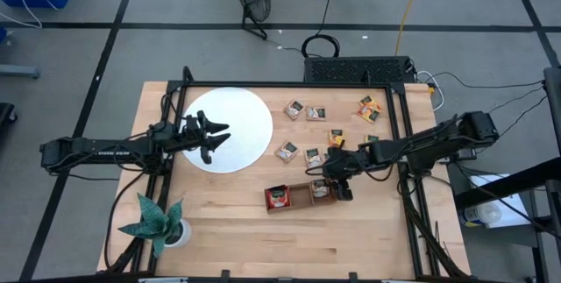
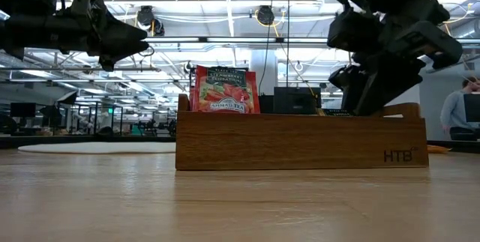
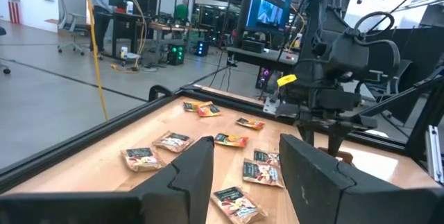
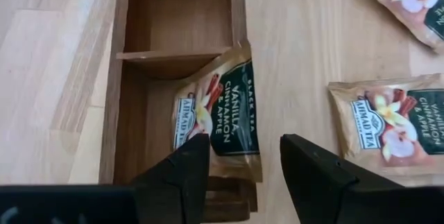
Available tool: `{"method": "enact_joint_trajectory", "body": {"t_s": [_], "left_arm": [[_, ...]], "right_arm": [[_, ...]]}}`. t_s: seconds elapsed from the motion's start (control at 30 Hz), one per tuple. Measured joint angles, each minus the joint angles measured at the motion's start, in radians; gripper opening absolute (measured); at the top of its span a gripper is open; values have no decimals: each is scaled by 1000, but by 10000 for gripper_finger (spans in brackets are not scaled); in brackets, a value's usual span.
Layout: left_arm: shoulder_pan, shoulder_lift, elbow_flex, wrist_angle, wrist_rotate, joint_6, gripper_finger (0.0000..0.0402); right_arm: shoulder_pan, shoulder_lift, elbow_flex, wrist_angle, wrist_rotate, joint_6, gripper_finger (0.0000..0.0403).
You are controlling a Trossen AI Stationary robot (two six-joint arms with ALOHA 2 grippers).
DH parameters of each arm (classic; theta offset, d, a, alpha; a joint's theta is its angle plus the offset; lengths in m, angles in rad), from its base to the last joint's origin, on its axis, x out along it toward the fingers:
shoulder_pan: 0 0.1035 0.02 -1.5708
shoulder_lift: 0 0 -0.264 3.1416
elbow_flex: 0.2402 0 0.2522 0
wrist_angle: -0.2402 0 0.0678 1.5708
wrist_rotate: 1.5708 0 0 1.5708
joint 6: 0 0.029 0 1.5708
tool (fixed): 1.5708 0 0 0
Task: Pick & Place Tea
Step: Put the brown tea bag into the right section of the wooden organizer
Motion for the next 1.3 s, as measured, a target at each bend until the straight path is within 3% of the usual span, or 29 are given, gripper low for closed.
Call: {"method": "enact_joint_trajectory", "body": {"t_s": [0.33, 0.53, 0.73, 0.97, 1.1, 1.3], "left_arm": [[0, 0, 0, 0, 0, 0, 166], [0, 0, 0, 0, 0, 0, 166], [0, 0, 0, 0, 0, 0, 166], [0, 0, 0, 0, 0, 0, 166], [0, 0, 0, 0, 0, 0, 166], [0, 0, 0, 0, 0, 0, 166]], "right_arm": [[2, -36, -1, -9, -53, 43, 140], [2, -53, -1, -10, -53, 36, 92], [2, -53, -1, -22, -53, 0, 10], [15, -53, -1, -14, -44, -44, 1], [54, -75, -1, 3, 62, -68, 0], [151, -102, 0, 0, 343, -90, 0]]}}
